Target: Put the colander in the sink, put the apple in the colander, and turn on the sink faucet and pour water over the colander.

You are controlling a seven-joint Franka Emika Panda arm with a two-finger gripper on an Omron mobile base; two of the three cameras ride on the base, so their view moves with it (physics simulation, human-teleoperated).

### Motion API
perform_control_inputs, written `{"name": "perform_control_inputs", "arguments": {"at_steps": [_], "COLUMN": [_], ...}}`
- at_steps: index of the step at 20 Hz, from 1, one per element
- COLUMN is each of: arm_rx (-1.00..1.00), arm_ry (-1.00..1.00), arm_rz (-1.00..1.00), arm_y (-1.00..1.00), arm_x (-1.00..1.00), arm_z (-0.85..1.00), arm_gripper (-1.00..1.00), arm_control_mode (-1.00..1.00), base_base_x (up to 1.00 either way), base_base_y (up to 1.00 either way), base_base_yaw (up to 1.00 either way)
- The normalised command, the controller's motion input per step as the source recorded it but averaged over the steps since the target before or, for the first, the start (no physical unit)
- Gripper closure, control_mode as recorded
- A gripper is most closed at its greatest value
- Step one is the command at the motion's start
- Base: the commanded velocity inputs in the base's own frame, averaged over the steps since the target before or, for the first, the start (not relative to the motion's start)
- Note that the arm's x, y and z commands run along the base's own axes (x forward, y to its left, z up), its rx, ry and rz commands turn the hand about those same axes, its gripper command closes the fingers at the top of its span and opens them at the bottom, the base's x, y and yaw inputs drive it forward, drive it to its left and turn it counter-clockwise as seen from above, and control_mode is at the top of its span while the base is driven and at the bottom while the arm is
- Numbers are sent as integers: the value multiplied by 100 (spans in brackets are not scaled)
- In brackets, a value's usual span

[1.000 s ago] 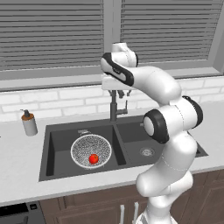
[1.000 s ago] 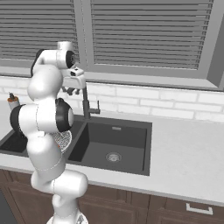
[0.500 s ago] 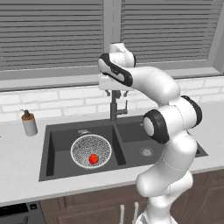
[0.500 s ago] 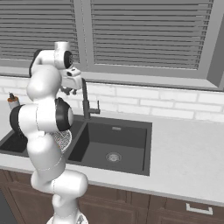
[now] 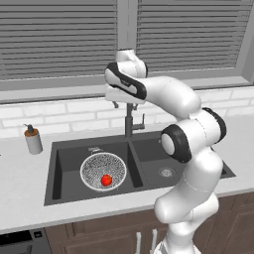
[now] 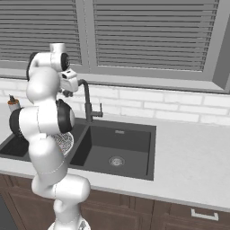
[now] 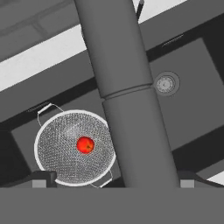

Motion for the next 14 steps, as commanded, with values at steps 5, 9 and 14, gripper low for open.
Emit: {"name": "perform_control_inputs", "arguments": {"at_steps": [5, 9, 14], "arm_rx": [0, 0, 0], "arm_ry": [-2, 0, -1], "arm_rz": [-5, -3, -1], "arm_y": [16, 2, 4], "arm_x": [41, 51, 56], "arm_z": [-21, -18, -17], "arm_gripper": [-100, -100, -100], "arm_control_mode": [-100, -100, -100], "base_base_x": [0, 0, 0], "base_base_y": [0, 0, 0], "base_base_yaw": [0, 0, 0]}}
